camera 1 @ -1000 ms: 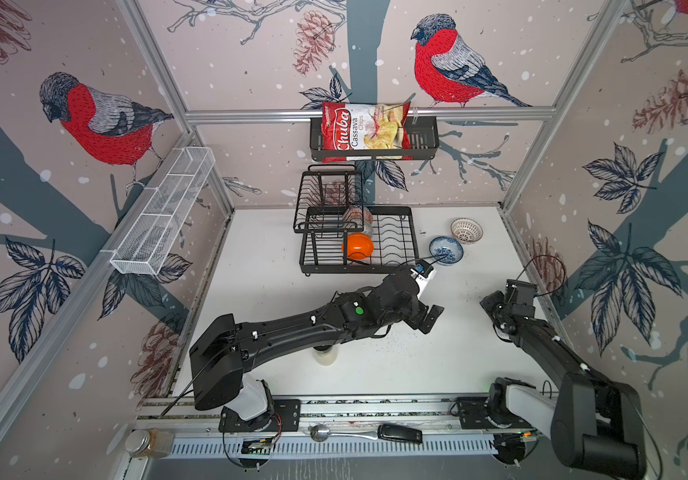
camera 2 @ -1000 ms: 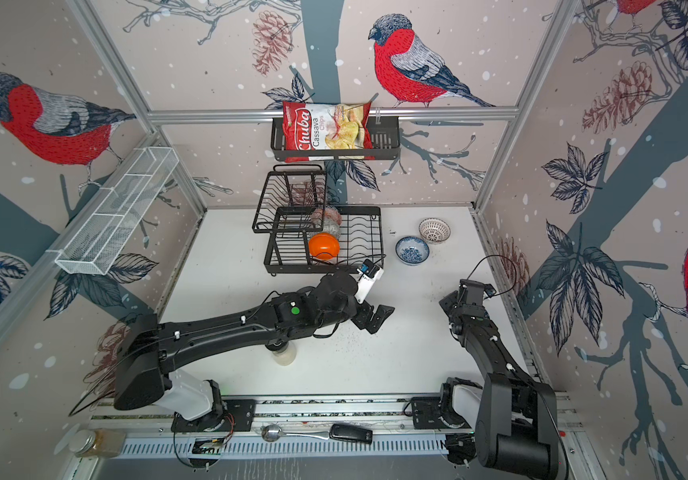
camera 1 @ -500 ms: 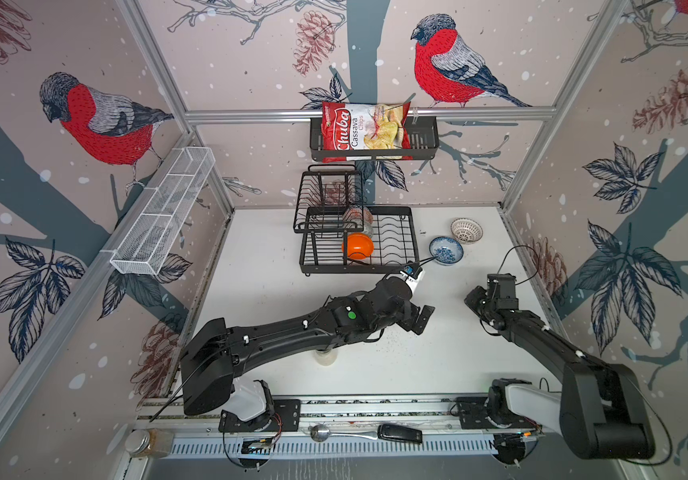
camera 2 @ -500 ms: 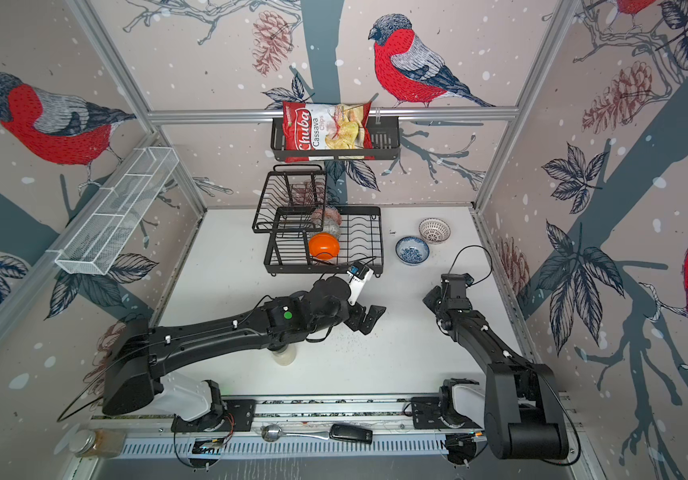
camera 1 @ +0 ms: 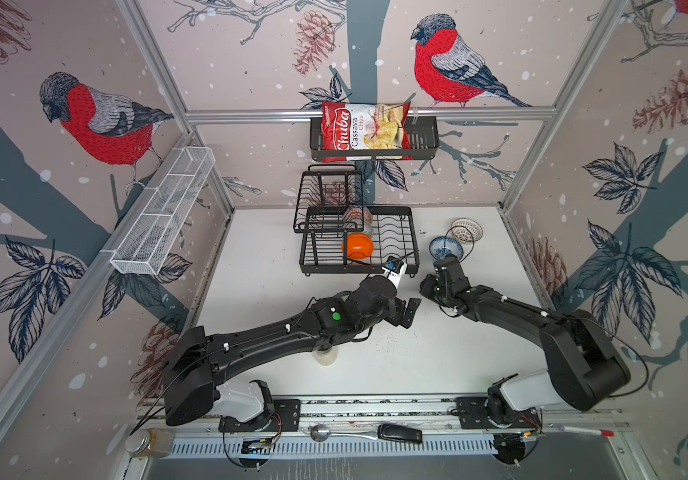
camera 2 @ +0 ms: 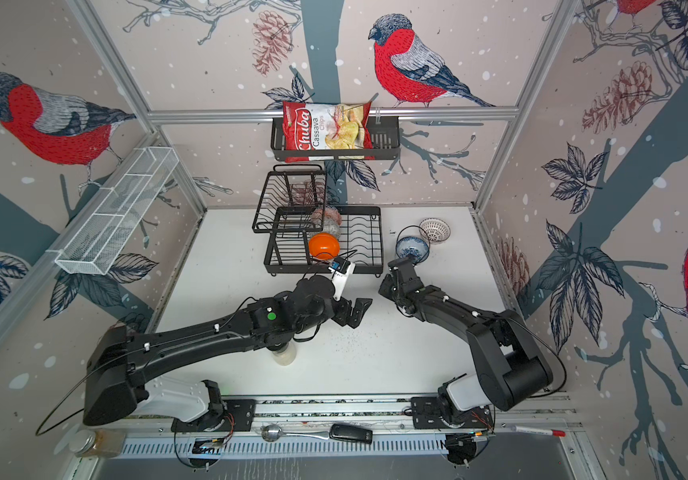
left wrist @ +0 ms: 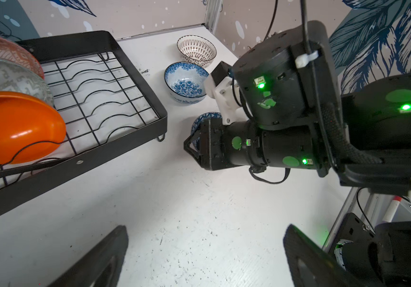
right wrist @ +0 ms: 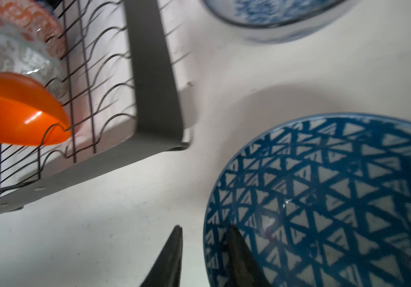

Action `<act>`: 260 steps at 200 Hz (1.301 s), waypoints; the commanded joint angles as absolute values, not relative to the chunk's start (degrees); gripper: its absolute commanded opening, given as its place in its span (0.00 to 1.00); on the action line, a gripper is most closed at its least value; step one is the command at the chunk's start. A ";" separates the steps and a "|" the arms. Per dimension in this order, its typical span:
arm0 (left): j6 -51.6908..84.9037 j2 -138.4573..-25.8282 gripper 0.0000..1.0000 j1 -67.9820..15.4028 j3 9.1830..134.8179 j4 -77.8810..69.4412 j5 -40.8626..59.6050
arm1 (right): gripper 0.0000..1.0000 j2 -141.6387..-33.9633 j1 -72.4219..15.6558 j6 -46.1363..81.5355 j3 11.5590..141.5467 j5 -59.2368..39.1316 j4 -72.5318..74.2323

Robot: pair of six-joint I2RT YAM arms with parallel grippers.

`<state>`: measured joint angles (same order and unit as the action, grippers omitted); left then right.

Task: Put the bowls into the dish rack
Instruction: 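Grasp the rim of the blue triangle-patterned bowl with the right gripper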

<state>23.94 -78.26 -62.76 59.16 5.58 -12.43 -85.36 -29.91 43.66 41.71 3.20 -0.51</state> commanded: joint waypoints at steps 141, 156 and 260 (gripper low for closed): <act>28.29 -73.30 0.98 -60.51 55.00 4.85 -13.18 | 0.60 -78.90 -30.96 40.76 46.85 5.54 -7.46; 28.39 -73.45 0.98 -60.56 54.59 4.62 -13.11 | 0.63 -75.35 -27.81 39.74 44.99 6.45 -9.07; 29.75 -75.46 0.98 -60.29 54.07 1.01 -10.36 | 0.64 -80.53 -17.61 34.54 38.30 -1.99 -4.39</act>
